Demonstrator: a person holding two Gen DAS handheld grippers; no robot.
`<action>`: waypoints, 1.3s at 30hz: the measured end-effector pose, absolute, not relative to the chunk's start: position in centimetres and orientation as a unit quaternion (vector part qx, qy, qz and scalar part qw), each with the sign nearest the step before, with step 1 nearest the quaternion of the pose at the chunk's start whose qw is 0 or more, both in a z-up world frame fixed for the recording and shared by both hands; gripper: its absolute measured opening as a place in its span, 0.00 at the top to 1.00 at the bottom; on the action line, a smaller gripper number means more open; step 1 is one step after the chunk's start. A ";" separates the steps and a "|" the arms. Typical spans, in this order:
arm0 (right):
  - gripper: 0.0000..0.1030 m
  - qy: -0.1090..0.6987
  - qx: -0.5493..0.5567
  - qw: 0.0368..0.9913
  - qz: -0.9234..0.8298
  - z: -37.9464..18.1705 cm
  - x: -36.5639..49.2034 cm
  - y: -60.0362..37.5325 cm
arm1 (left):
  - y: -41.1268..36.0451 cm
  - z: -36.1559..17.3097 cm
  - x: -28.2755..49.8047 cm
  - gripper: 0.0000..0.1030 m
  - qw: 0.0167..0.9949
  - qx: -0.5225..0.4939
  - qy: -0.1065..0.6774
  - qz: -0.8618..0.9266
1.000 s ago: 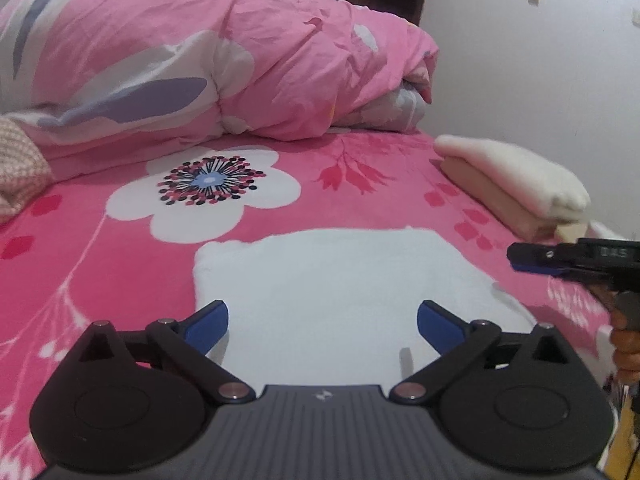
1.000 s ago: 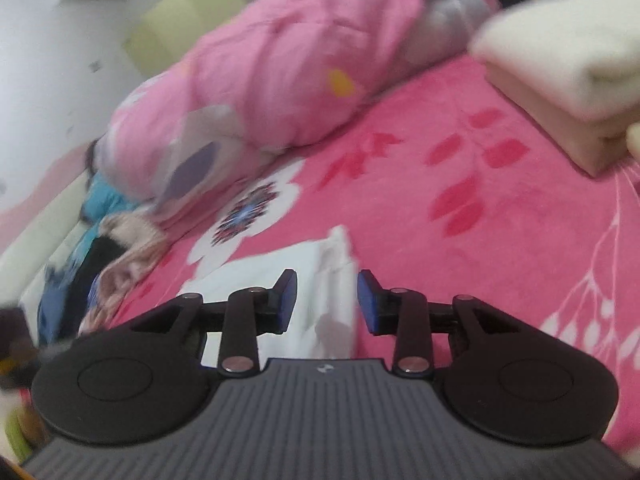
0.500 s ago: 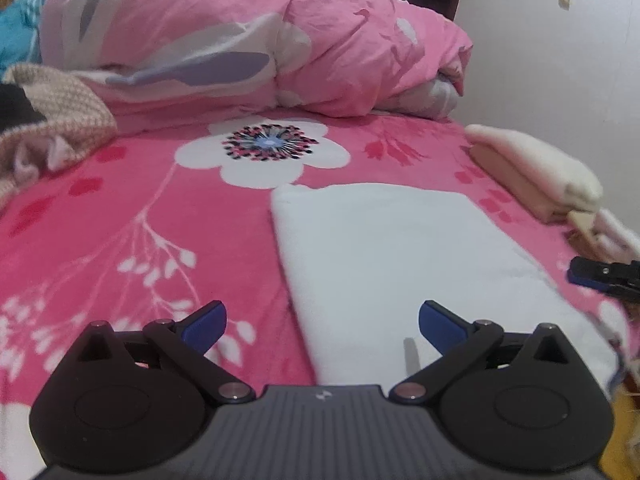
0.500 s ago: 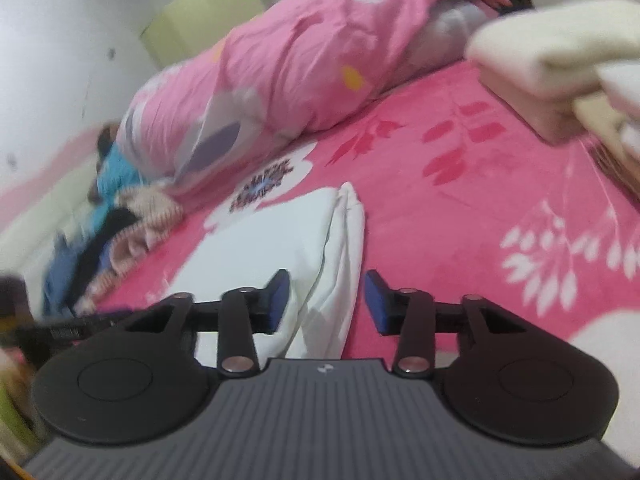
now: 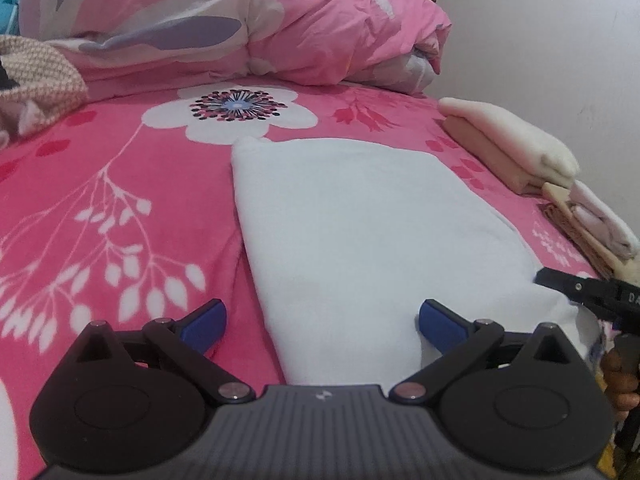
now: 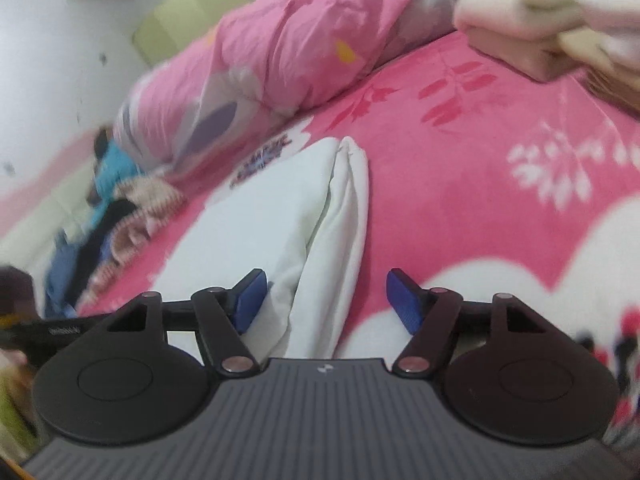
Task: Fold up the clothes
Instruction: 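Lower the open right gripper onto the folded white shirt's edge and close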
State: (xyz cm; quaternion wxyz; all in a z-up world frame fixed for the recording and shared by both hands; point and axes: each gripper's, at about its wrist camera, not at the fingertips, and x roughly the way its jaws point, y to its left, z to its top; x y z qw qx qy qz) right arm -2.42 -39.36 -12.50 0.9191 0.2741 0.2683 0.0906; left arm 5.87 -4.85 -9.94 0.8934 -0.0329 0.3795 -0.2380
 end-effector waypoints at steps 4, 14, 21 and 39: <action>0.34 0.261 0.295 0.915 0.093 -11.8 -3.1 -39.9 | -4.4 -9.8 6.2 0.00 0.883 -0.053 0.394 -0.247; 0.31 0.285 0.332 0.892 0.111 -10.9 2.1 -42.6 | -2.8 -10.3 10.1 0.00 0.858 -0.161 0.414 -0.259; 0.30 0.334 0.336 0.863 0.175 -12.4 6.4 -42.2 | -2.7 -11.3 12.7 0.02 0.850 -0.176 0.391 -0.306; 0.78 0.369 0.362 0.805 0.293 -15.3 17.1 -42.3 | -3.3 -12.7 18.4 0.41 0.835 -0.235 0.370 -0.332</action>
